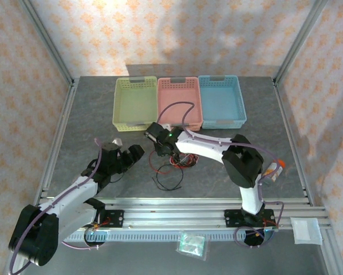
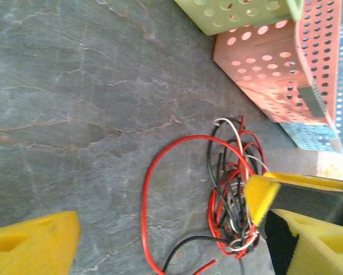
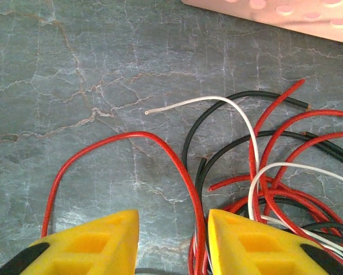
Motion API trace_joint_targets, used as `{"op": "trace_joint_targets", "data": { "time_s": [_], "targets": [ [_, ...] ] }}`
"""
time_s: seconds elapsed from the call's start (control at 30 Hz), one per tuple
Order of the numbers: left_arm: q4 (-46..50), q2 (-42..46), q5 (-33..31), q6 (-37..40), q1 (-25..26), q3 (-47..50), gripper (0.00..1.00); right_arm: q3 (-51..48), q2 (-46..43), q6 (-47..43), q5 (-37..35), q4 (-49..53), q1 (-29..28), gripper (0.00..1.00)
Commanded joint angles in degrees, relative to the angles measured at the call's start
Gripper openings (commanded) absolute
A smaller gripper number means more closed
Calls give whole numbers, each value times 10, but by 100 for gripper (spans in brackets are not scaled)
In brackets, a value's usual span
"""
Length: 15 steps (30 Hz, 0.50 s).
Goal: Untangle the cables
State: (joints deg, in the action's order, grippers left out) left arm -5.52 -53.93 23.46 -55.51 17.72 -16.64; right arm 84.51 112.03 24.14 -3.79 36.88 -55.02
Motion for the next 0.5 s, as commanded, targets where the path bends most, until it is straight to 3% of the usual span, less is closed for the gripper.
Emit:
{"op": "trace_joint_targets", "data": {
  "time_s": [0.0, 0.2, 0.47],
  "targets": [
    [-29, 10, 12, -8, -6, 3, 85, 20, 17, 4, -34, 37, 4, 37],
    [-28, 7, 9, -7, -7, 8, 85, 16, 19, 12, -33, 41, 5, 36],
    [-19, 1, -10, 12, -6, -6, 86, 14, 6, 14, -21, 29, 7, 24]
  ]
}}
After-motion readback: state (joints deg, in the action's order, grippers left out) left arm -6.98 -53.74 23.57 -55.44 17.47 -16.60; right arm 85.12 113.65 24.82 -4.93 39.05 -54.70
